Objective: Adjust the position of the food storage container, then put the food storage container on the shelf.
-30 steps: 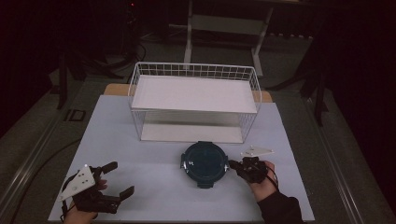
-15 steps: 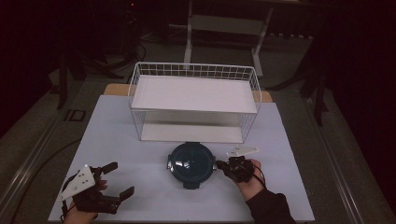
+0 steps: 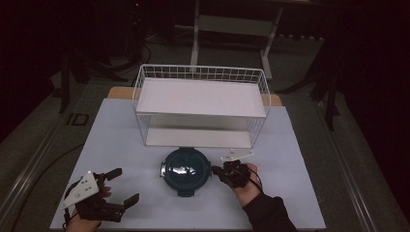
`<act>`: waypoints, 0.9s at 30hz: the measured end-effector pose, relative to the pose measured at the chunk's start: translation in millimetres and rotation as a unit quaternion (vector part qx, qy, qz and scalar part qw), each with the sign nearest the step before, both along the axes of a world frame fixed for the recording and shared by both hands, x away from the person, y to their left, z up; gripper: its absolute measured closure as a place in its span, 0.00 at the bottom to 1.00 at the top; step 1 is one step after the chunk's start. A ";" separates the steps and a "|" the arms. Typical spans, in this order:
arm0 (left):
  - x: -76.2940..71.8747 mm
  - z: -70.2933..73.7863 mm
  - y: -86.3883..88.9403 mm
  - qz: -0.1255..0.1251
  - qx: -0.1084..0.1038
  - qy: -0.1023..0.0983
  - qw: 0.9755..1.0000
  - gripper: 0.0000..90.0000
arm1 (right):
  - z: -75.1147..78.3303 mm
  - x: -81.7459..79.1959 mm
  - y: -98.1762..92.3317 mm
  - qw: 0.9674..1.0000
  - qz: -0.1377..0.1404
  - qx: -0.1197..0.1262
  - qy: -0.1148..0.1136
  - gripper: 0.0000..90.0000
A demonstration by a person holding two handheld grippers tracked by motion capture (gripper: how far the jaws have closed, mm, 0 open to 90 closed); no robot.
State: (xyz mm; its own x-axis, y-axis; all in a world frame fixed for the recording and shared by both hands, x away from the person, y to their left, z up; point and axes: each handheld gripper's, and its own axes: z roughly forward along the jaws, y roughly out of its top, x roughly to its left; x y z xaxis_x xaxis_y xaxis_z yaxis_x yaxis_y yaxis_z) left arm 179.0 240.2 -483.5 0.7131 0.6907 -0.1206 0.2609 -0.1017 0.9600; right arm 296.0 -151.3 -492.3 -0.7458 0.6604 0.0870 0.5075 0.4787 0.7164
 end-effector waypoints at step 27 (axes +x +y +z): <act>2.7 6.7 -6.1 0.020 0.008 0.025 0.999 0.00 | 26.5 -13.1 -9.6 0.997 0.009 0.068 -0.046 0.47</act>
